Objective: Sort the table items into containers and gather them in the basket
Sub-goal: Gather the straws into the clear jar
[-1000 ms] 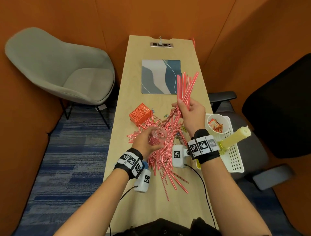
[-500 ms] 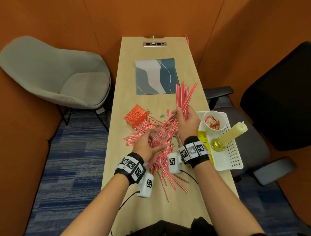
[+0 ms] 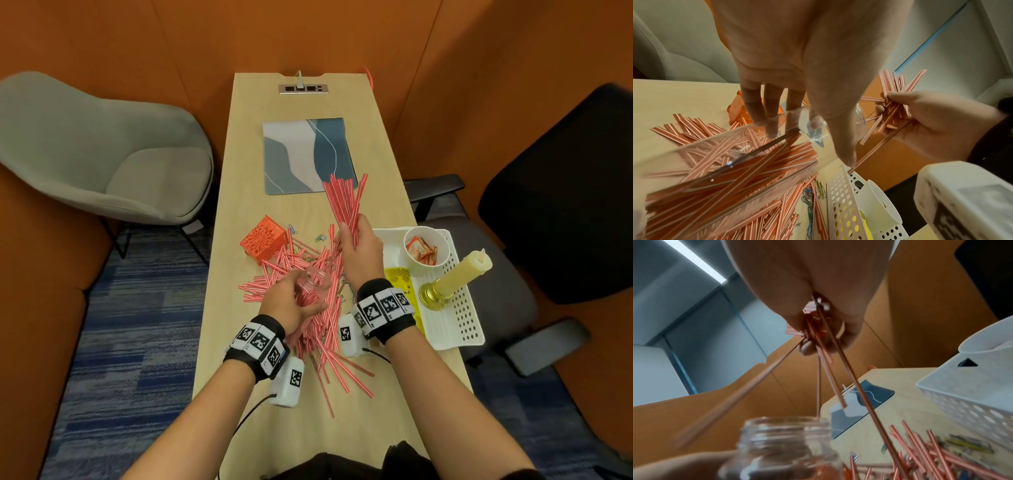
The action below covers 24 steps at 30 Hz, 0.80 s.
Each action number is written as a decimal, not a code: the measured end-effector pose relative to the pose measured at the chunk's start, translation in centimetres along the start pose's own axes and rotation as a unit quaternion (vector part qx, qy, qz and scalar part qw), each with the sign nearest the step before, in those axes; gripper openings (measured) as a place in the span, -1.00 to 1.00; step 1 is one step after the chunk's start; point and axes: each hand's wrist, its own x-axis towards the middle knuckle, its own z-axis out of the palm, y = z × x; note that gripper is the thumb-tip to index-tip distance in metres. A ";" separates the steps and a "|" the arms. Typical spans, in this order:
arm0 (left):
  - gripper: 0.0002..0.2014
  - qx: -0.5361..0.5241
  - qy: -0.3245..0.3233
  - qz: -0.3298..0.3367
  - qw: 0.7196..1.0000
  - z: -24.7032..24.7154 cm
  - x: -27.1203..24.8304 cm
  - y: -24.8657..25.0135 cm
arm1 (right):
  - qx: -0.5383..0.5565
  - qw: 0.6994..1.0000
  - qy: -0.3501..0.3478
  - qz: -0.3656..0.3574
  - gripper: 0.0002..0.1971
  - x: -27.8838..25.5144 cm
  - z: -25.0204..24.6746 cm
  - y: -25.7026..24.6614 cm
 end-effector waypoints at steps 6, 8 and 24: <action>-0.11 0.017 -0.027 -0.003 0.999 0.5 -0.2 0.7 | 0.080 0.991 0.033 0.105 -0.83 1.1 0.6 0.7; -0.14 0.032 -0.028 -0.001 0.999 0.5 0.0 0.8 | 0.119 0.984 0.033 0.129 -0.80 1.3 0.7 1.0; -0.09 -0.020 0.014 0.029 0.999 0.5 0.0 1.7 | 0.302 0.933 0.003 0.195 -0.64 -1.6 2.0 -2.0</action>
